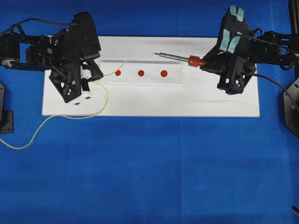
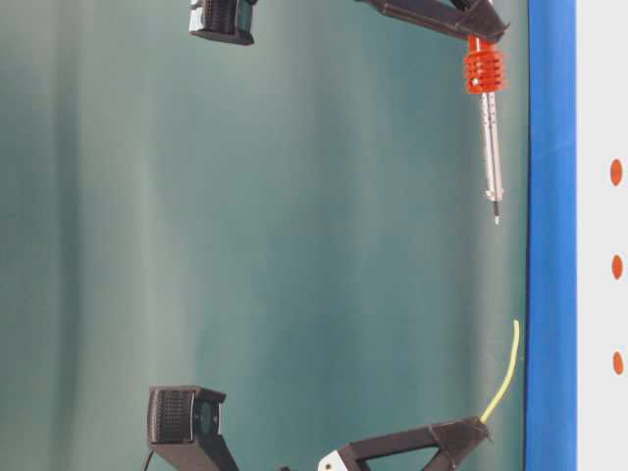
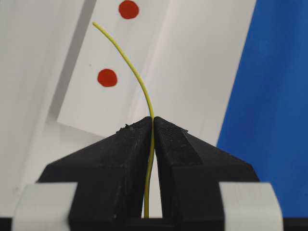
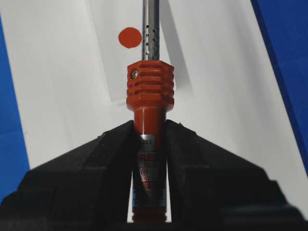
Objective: Touch the tip of the soldering iron to the tip of the solder at the mark.
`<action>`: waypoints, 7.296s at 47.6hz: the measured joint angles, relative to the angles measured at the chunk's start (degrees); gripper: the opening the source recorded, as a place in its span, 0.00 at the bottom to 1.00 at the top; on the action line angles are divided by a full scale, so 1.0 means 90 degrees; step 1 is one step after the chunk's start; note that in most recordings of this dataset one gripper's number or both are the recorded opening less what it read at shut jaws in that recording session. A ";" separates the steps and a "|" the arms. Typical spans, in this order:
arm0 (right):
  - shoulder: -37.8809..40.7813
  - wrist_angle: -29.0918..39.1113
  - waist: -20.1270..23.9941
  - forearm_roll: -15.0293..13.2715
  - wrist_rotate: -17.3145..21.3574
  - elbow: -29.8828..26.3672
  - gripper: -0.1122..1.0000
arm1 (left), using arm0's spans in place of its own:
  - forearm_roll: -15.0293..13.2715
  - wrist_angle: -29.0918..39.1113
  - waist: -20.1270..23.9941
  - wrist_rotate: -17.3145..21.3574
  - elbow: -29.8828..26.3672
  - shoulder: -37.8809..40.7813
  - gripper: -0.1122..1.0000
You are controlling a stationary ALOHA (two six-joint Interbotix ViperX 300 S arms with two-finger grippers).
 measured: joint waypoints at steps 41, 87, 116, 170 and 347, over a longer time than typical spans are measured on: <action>0.0137 0.0000 0.0137 0.0000 0.0010 -0.0156 0.16 | 0.0000 0.0000 0.0000 -0.0166 0.0547 -0.0537 0.13; 0.0254 0.0000 0.0156 0.0000 0.0010 -0.0264 0.16 | 0.0010 -0.0771 -0.0146 -0.0527 0.1025 -0.0430 0.13; 0.0264 0.0000 0.0205 -0.0010 0.0010 -0.0264 0.16 | 0.0000 -0.1094 -0.0146 -0.0615 0.1045 0.0361 0.13; 0.2461 -0.0156 0.0645 -0.0107 -0.0020 -0.1660 0.16 | 0.0000 -0.1104 -0.0156 -0.0625 0.1045 0.0361 0.13; 0.2705 -0.0244 0.0645 -0.0156 -0.0020 -0.1807 0.16 | 0.0000 -0.1270 -0.0264 -0.0693 0.2373 -0.2646 0.13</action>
